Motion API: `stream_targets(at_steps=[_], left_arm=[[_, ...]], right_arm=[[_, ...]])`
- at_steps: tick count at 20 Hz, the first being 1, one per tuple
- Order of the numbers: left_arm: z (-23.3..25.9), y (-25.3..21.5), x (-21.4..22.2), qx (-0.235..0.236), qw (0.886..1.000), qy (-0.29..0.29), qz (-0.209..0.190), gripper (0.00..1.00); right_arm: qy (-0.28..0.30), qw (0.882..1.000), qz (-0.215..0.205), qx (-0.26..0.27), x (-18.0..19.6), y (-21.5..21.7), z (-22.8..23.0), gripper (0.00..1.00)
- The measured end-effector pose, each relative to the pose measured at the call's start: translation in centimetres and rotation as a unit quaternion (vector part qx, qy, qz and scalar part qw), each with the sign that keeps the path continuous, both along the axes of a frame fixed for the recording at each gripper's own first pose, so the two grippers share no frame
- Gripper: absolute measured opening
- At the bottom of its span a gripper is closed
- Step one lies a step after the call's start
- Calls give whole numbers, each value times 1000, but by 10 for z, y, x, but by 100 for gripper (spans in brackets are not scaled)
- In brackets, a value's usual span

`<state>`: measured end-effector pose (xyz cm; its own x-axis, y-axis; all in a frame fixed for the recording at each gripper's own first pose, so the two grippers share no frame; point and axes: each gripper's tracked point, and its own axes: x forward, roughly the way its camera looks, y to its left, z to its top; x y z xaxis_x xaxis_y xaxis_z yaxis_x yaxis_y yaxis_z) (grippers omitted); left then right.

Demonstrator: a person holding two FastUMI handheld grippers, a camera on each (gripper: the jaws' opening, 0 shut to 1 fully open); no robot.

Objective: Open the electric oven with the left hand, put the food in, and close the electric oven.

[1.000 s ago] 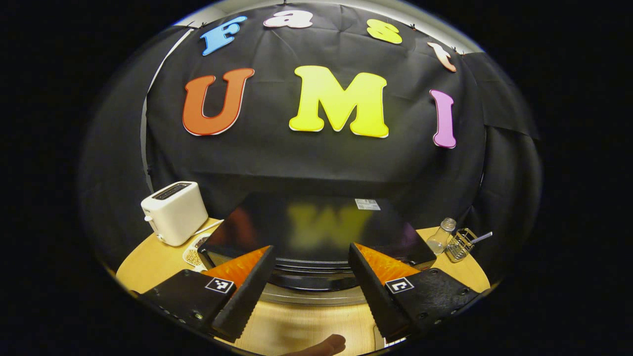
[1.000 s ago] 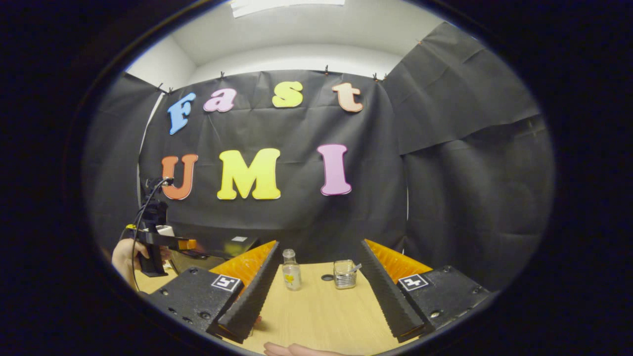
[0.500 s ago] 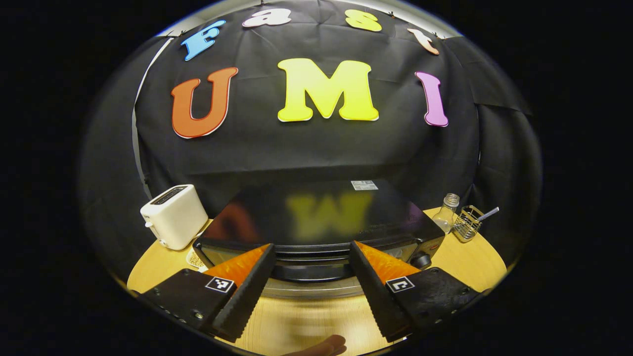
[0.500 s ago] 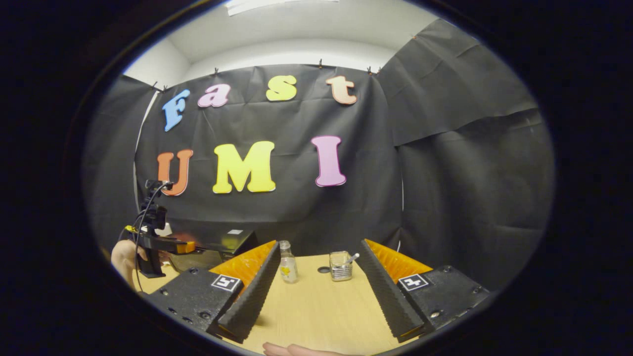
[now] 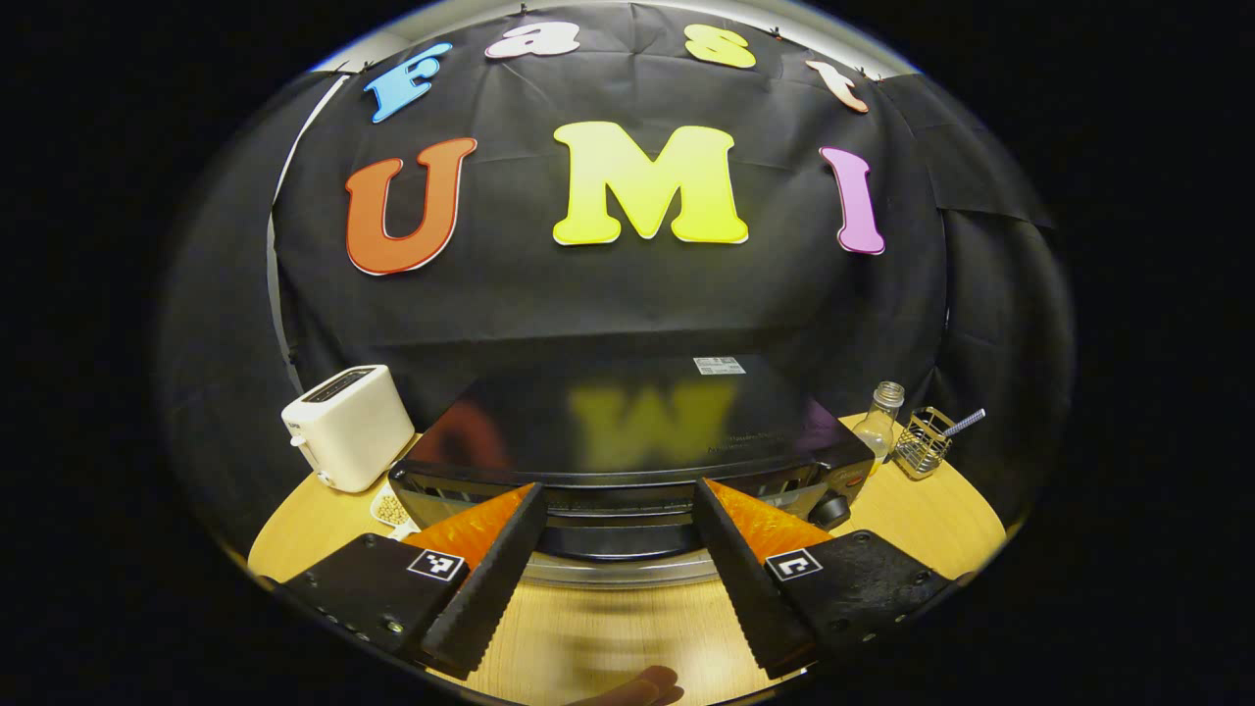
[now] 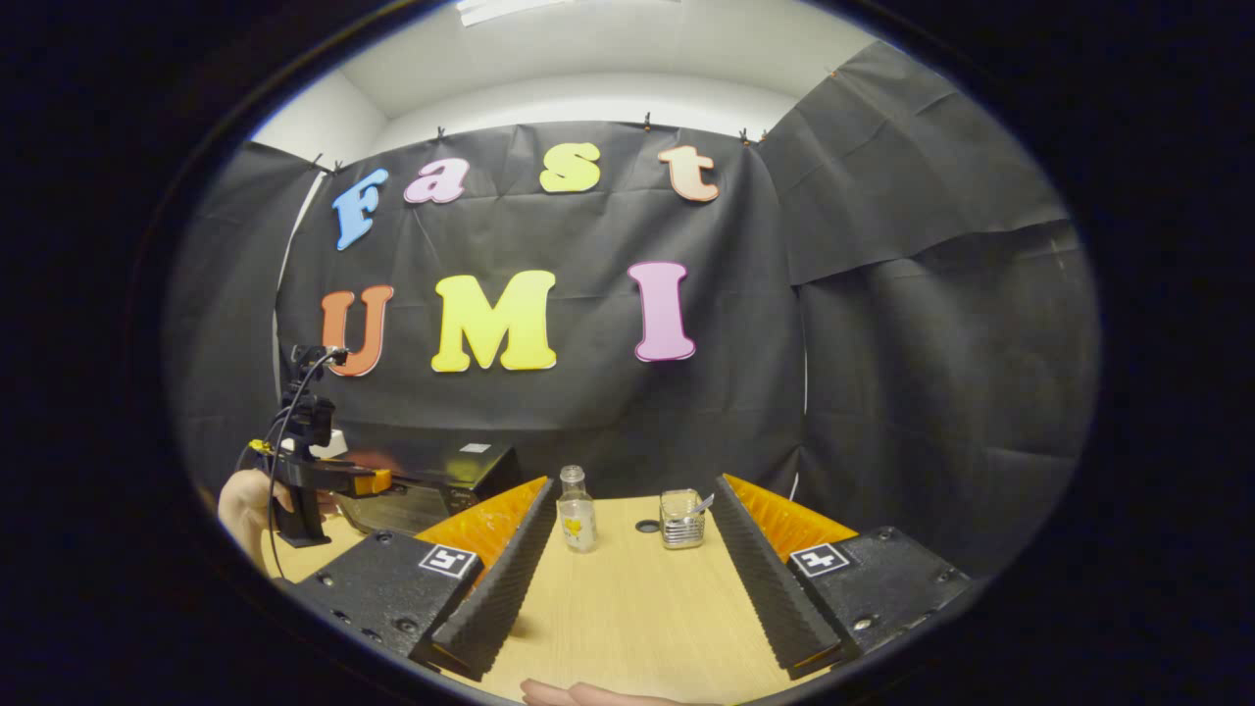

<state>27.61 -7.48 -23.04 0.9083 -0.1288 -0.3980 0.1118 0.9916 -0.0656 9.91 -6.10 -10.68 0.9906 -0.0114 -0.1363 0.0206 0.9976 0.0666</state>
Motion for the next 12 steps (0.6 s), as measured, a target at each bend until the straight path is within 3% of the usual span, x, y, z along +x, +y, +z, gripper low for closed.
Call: stream_targets(at_steps=[12], left_arm=[[-30,2,-77,1,1000,-5,-7,95]], right_arm=[[18,1000,14,-12,3,23,-17,100]])
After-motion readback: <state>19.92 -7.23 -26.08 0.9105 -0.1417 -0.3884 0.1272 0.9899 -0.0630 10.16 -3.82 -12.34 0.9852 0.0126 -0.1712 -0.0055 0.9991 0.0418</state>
